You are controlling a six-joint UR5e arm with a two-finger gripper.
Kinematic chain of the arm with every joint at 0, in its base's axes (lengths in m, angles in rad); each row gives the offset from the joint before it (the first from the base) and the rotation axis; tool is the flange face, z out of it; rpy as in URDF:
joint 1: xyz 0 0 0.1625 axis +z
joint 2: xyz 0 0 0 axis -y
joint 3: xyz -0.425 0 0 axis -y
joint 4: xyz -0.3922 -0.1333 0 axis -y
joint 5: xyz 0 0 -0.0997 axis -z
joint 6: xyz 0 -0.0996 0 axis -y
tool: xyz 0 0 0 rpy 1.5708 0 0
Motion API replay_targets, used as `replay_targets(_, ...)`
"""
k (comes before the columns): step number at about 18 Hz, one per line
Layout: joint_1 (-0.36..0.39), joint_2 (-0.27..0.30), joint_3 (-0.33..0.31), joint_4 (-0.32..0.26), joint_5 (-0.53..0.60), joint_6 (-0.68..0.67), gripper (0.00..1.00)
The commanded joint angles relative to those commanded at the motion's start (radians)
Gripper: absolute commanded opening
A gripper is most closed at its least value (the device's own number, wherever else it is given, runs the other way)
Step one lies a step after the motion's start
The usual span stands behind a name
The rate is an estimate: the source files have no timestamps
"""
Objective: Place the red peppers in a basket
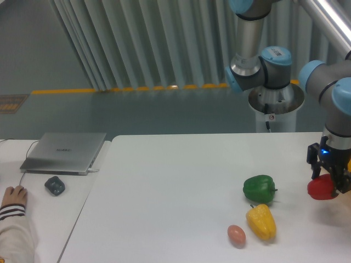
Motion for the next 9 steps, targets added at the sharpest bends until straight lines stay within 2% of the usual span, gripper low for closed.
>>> replay_targets(6, 0.06, 0.031, 0.014, -0.078, 0.0, 0.104, 0.55)
replay_targets(9, 0.077, 0.031, 0.02, -0.089, 0.002, 0.211, 0.55)
